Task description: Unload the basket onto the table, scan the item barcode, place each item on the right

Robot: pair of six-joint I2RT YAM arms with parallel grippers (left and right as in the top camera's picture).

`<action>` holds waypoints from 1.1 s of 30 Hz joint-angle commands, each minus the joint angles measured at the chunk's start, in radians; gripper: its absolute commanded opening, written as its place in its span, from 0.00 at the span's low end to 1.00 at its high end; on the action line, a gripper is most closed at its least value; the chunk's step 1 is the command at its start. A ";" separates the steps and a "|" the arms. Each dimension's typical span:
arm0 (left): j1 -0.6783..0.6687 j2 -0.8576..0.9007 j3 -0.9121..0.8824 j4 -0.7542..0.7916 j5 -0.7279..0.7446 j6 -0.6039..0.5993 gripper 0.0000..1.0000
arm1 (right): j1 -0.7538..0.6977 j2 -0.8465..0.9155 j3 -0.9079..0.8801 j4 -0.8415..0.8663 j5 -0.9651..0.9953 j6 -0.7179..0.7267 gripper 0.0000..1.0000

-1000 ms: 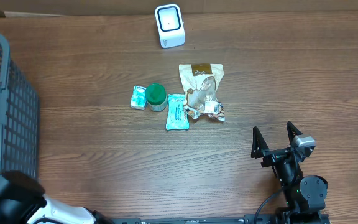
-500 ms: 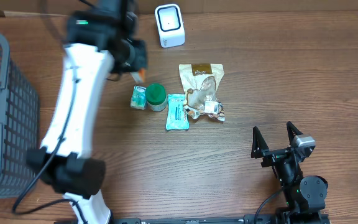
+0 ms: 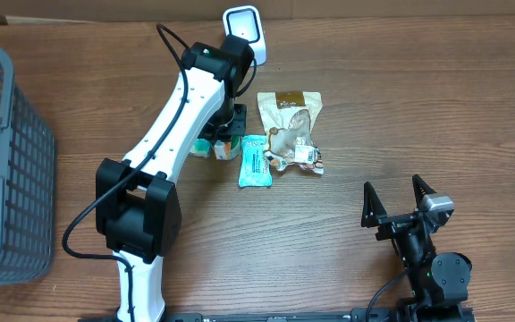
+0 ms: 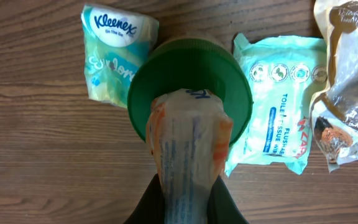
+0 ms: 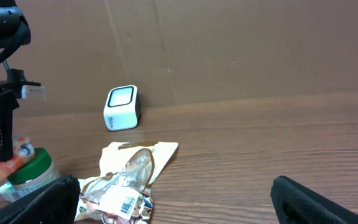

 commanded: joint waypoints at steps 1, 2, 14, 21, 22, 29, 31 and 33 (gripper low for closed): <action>0.002 0.014 -0.004 -0.005 -0.048 -0.027 0.05 | -0.006 -0.008 -0.010 0.005 0.006 0.003 1.00; 0.008 0.011 -0.004 -0.015 -0.080 -0.061 0.05 | -0.006 -0.008 -0.010 0.005 0.006 0.003 1.00; 0.066 0.010 -0.004 -0.053 -0.091 -0.112 1.00 | -0.006 -0.008 -0.010 0.005 0.006 0.003 1.00; 0.066 0.001 -0.002 -0.060 -0.091 -0.116 1.00 | -0.006 -0.008 -0.010 0.005 0.006 0.003 1.00; 0.066 -0.008 -0.001 -0.059 -0.091 -0.116 1.00 | -0.006 -0.008 -0.010 0.005 0.006 0.003 1.00; 0.110 -0.274 0.022 -0.033 -0.090 -0.107 1.00 | -0.006 -0.008 -0.010 0.005 0.006 0.003 1.00; 0.146 -0.377 0.022 -0.032 -0.082 -0.074 1.00 | -0.006 -0.008 -0.010 0.005 0.006 0.003 1.00; 0.189 -0.442 0.022 -0.031 -0.011 -0.017 0.99 | -0.006 -0.008 -0.010 0.005 0.006 0.003 1.00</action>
